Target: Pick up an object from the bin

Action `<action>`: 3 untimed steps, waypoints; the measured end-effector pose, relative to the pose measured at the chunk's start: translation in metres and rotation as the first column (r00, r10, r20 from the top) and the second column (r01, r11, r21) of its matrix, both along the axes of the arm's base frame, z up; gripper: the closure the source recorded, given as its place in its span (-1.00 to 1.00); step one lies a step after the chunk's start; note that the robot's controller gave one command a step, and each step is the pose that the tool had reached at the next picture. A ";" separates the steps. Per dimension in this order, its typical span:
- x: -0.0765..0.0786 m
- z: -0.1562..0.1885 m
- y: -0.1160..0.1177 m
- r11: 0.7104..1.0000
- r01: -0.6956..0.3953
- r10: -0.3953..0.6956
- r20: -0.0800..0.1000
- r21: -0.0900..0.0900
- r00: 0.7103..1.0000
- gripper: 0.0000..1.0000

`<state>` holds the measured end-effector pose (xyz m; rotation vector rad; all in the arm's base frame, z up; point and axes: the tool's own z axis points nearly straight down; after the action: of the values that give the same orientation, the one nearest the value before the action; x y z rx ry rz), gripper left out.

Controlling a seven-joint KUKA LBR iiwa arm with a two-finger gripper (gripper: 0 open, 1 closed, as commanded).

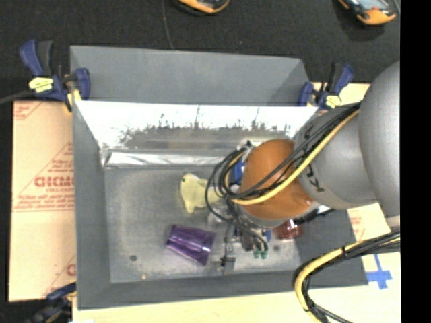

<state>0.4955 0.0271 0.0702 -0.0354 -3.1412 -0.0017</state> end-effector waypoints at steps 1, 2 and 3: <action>-0.013 0.000 0.040 0.999 0.047 -0.047 -0.002 0.000 0.999 -1.00; -0.019 -0.001 0.067 1.000 -0.006 0.006 -0.002 -0.002 1.000 1.00; -0.019 -0.001 0.067 1.000 -0.006 0.006 -0.002 -0.002 1.000 1.00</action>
Offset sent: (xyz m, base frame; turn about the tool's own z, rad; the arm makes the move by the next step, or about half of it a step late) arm -0.0186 0.0673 -0.0002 -0.0096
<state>0.4769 0.0939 0.0696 -0.0262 -3.1392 0.0017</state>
